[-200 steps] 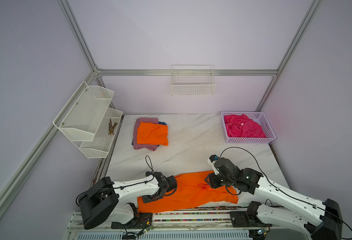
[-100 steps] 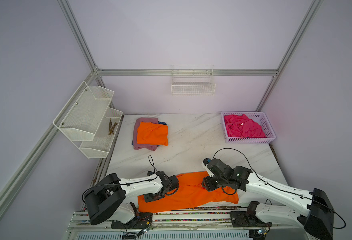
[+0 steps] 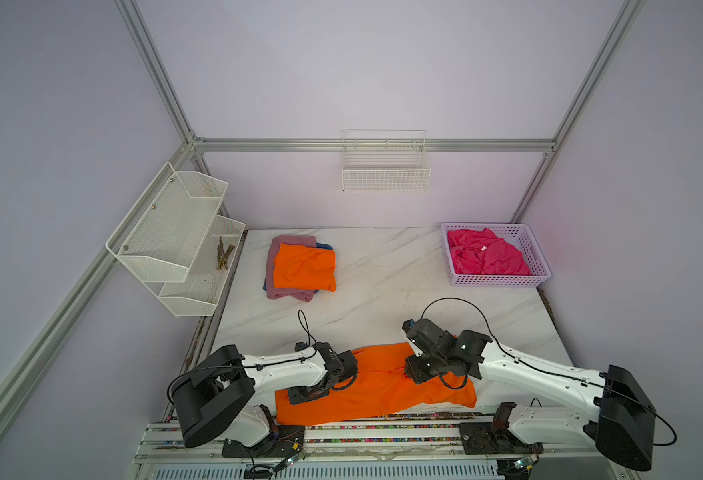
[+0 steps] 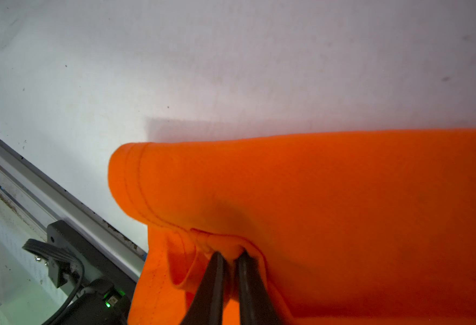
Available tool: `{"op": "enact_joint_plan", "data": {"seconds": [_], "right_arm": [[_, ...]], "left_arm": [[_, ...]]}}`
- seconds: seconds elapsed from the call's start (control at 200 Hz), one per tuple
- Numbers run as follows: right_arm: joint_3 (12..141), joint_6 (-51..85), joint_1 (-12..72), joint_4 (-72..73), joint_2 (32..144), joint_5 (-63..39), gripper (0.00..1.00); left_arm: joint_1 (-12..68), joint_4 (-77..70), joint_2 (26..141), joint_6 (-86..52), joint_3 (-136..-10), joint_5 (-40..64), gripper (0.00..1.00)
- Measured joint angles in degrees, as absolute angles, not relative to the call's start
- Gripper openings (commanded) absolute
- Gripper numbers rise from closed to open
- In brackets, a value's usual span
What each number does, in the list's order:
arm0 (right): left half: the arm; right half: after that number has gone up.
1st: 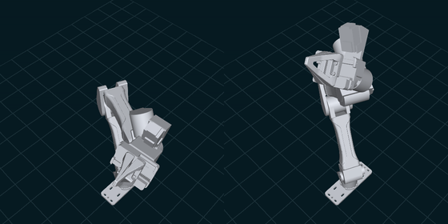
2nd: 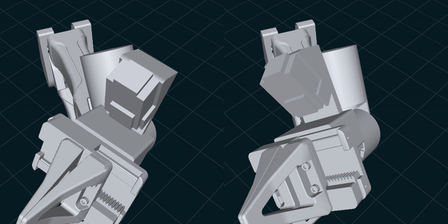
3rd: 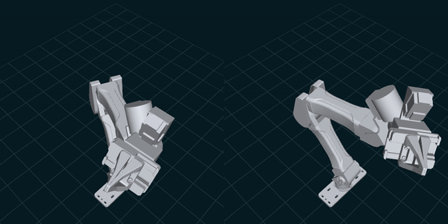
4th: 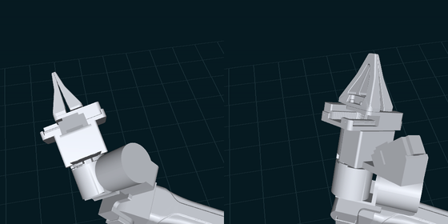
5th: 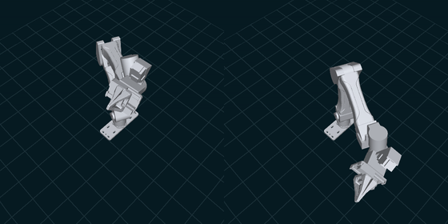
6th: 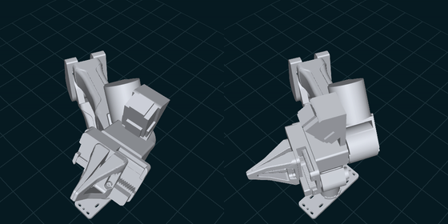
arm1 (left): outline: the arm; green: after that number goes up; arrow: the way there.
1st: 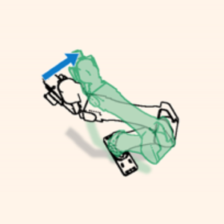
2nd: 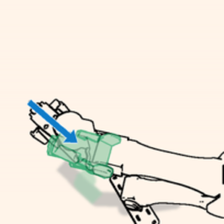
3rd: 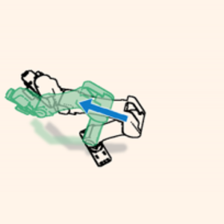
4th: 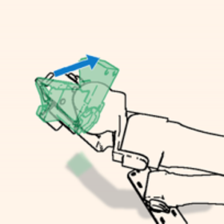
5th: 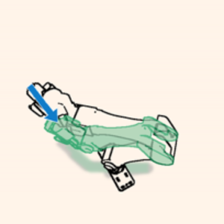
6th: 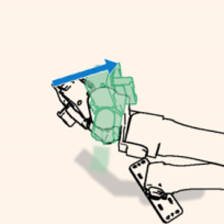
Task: Fold and stack t-shirts
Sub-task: Smooth out the T-shirt at the center of the board.
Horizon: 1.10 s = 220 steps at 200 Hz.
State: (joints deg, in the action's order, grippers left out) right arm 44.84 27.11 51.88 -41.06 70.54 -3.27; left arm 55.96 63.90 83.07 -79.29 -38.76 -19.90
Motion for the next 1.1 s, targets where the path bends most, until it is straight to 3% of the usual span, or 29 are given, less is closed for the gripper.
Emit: {"op": "enact_joint_plan", "data": {"seconds": [0.13, 0.35, 0.56, 0.955, 1.01, 1.1], "right_arm": [[46.1, 27.1, 51.9, -40.4, 70.9, -2.1, 0.38], [48.2, 27.0, 51.9, -36.7, 73.5, -0.5, 0.28], [47.6, 26.7, 51.9, -33.3, 78.8, -0.7, 0.0], [42.5, 28.3, 51.9, -33.0, 73.0, -1.5, 0.0], [42.2, 28.4, 51.9, -33.3, 72.1, -1.8, 0.05], [41.9, 28.8, 52.0, -34.3, 71.3, -2.1, 0.0]], "left_arm": [[56.0, 63.9, 83.1, -79.3, -38.8, -19.9, 0.16], [56.0, 63.8, 82.9, -79.3, -38.6, -19.8, 0.16], [56.0, 63.7, 82.3, -79.3, -38.2, -19.8, 0.16], [56.0, 62.8, 78.8, -79.4, -36.2, -19.8, 0.16], [56.0, 62.8, 78.8, -79.4, -36.2, -19.8, 0.16], [56.0, 62.8, 78.8, -79.4, -36.1, -19.8, 0.16]]}}
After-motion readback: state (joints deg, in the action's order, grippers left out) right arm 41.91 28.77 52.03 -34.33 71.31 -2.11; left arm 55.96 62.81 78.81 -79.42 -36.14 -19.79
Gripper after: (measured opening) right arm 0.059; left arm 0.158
